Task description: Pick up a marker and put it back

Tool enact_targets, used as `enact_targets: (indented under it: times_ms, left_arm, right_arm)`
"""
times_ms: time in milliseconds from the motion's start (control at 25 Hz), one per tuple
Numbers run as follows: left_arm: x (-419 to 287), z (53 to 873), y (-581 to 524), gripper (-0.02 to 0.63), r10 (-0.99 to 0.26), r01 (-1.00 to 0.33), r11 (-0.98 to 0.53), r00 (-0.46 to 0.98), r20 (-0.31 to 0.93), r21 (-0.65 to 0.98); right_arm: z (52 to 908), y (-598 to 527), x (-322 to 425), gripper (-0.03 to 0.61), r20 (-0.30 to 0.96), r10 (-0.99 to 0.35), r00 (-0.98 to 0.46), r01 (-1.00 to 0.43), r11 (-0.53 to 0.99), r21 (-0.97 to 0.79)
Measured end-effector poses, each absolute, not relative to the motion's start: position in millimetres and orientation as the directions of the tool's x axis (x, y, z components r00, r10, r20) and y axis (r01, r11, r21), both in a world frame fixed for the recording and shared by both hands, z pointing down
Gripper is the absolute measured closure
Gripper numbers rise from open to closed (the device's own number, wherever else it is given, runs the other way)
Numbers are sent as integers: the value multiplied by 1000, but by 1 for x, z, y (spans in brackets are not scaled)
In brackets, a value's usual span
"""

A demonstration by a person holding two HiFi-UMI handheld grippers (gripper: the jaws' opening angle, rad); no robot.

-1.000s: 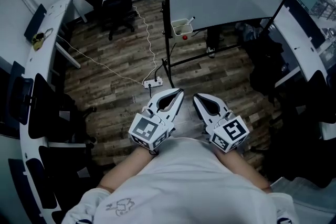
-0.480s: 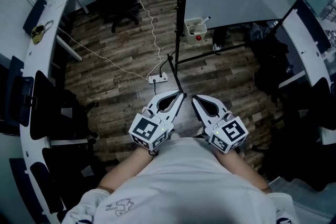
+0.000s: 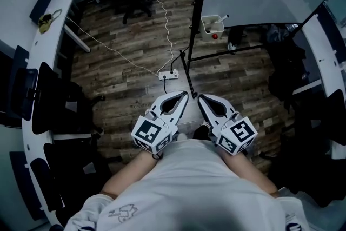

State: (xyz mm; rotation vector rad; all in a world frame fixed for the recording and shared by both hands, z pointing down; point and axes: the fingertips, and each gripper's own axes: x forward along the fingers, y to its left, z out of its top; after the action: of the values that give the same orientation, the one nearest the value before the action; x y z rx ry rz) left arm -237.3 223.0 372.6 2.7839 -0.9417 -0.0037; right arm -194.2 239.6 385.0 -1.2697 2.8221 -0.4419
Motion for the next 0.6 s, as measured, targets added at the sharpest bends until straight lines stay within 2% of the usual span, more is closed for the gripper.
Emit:
enact_targets:
  times_ms: [600]
  left_arm:
    - [-203,392,163,609,-642,-652,-727,757,122,217]
  right_arm:
    - [401,177,-156,568,126,-698,-705,-697,650,-303]
